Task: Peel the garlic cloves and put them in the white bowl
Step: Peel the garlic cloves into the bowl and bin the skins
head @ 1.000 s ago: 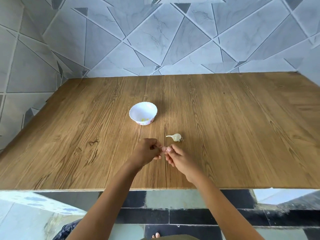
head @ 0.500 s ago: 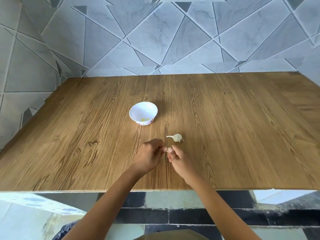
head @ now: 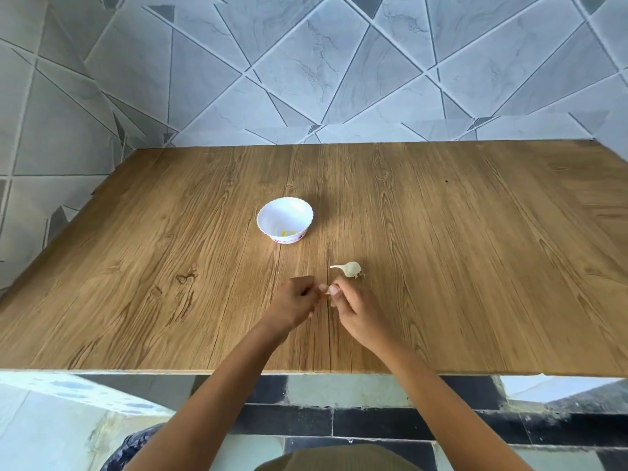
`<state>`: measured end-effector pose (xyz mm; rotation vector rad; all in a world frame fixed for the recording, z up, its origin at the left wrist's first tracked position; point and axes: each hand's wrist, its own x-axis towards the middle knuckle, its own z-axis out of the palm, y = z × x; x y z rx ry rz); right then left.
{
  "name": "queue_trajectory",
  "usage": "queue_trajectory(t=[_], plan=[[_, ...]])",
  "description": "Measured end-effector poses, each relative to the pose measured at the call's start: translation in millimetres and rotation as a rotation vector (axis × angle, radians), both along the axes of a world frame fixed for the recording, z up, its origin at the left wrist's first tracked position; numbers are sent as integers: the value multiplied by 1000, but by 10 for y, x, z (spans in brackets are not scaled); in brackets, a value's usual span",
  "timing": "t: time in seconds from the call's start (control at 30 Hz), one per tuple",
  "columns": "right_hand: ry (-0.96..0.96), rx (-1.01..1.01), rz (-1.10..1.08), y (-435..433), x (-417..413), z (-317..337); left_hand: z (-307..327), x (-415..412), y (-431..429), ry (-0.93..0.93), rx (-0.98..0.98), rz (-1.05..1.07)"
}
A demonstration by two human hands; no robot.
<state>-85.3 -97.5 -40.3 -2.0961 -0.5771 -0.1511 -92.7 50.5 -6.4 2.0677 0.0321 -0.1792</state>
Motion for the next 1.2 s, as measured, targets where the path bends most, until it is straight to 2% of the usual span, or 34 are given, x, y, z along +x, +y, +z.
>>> queue_trajectory(t=[0.17,0.27,0.33,0.4,0.5,0.63,0.73,0.83,0.93,1.0,1.1,1.2], plan=[[397,146,7,-32,23,119,30,57,78,-63,60,-40],[538,222,1,-18,33,139,17,78,109,-178,115,-123],[596,269,13,-31,34,151,30,73,133,-191,75,-173],[640,324,42,-52,33,159,43,69,163,-131,-45,-211],[581,339,61,-45,20,146,42,53,195,-50,-140,-219],[367,340,46,-20,34,60,8,76,172,-169,38,-168],[422,506,68,-47,35,75,46,73,186,-42,-67,-189],[481,538,92,-63,49,114,84,57,182,63,-165,-195],[500,522,90,-72,61,142,59,53,132,-6,-70,-127],[530,552,10,-59,50,154,20,50,76,-57,-23,-34],[599,630,-156,-13,52,158,8,12,-22,-58,-190,69],[693,651,-184,-21,84,184,19,-36,-73,-34,-347,98]])
